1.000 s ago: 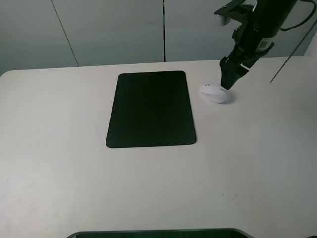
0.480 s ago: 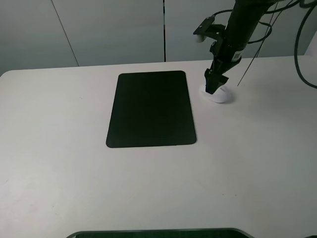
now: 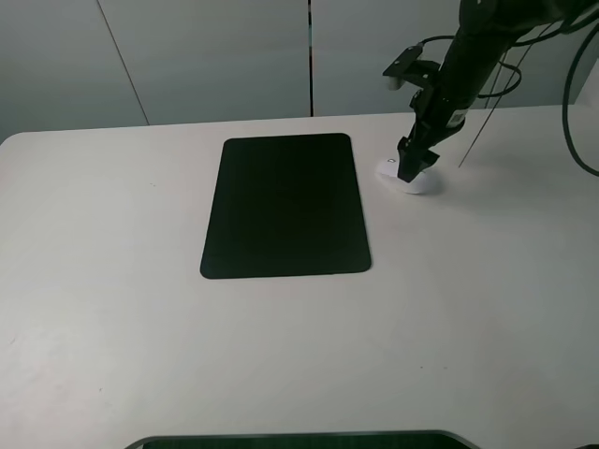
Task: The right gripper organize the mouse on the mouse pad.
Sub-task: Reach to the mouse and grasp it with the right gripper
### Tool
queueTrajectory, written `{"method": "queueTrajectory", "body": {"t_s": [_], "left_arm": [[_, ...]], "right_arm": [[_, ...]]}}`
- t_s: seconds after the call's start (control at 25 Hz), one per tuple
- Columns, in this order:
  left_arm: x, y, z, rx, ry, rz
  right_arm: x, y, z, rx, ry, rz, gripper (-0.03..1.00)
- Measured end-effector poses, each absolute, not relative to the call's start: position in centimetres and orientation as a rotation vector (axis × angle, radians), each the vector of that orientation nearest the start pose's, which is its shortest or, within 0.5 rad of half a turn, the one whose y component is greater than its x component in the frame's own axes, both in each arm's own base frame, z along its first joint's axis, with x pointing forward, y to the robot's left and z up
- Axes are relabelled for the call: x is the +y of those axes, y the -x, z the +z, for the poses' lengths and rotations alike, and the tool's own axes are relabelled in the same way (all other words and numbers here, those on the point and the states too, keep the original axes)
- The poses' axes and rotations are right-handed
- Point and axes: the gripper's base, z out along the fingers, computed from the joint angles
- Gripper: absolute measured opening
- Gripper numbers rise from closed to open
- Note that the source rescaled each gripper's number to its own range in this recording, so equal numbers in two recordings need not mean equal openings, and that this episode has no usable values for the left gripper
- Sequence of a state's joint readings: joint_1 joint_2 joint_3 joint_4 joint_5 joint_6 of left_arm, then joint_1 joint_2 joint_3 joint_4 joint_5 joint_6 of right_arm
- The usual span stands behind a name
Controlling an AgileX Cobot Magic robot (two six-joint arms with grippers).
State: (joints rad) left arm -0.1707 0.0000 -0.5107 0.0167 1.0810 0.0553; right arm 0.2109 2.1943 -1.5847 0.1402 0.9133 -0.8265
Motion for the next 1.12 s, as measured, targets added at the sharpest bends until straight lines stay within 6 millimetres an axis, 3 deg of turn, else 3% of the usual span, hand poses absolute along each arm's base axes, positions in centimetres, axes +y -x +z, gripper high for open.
{"method": "queueTrajectory", "body": {"t_s": [0.44,1.12], "left_arm": [[0.2,0.7,27.9,2.042,-0.231,-0.052],[0.2,0.7,27.9,2.042,-0.231,-0.052]], "right_arm": [[10.3,-43.3,10.7,2.616,1.375,0.092,1.0],[10.4,-43.5,9.4,2.606,1.382,0.104,1.0]]}}
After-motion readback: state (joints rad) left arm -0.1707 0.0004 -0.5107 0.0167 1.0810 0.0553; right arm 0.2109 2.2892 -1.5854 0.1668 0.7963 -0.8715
